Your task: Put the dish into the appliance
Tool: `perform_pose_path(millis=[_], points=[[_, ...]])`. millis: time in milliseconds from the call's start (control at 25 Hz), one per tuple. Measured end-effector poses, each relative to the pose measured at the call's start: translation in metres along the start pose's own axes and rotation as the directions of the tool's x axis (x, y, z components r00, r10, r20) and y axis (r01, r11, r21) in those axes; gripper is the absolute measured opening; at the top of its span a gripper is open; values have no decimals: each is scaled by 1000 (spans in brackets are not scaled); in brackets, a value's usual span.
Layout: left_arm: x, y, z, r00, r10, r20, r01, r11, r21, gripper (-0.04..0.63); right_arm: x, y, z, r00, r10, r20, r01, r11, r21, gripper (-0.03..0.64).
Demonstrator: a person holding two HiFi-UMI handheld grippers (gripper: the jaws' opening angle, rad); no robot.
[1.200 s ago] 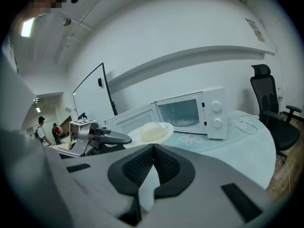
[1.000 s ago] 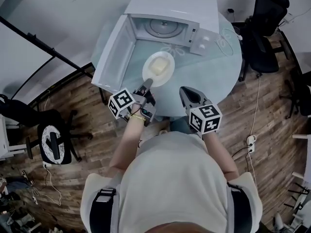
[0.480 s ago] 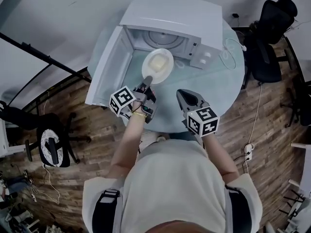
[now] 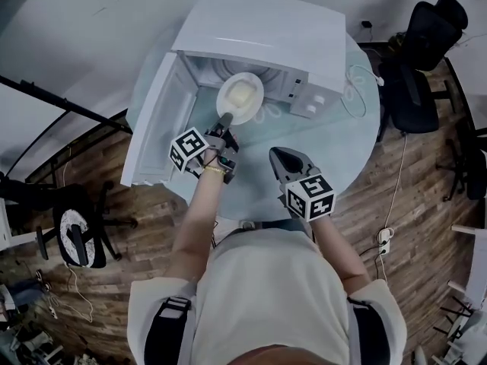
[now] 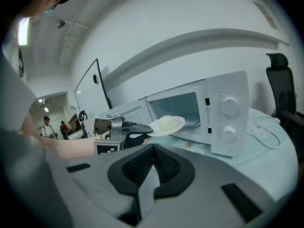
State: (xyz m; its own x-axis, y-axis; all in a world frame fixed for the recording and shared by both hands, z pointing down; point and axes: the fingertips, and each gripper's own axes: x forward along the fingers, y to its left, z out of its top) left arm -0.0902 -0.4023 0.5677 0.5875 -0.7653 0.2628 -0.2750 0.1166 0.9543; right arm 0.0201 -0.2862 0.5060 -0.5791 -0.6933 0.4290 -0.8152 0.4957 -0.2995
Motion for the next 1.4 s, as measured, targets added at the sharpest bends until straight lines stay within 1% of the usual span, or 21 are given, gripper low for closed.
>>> perform_pose_path(millis=[200,400,560,840,1160,1400], points=[[22,12,10,1000,25,5,-25,1000,-9,41,5,-10,-3,1000,0,-16,0,1000,14,8],[35,23,18,998,48,33,-47,998,-45,41,10,-18,-6,1000,4,-24,-4,1000,27,8],[42,28,22,997,65,42,-63,996,-59,41,12,-20,-7,1000,9,-29,-8,999,37,8],[56,37,31,995,77,67,-68,990,-126,41,16,-25,-11,999,10,-36,-8,999,51,7],[79,40,41,991,101,83,-89,987,-137,41,16,-35,-14,999,-8,-41,11,998,67,8],[102,37,48,991,109,79,-99,988,-122,41,17,-43,-14,999,-22,-45,25,997,71,8]])
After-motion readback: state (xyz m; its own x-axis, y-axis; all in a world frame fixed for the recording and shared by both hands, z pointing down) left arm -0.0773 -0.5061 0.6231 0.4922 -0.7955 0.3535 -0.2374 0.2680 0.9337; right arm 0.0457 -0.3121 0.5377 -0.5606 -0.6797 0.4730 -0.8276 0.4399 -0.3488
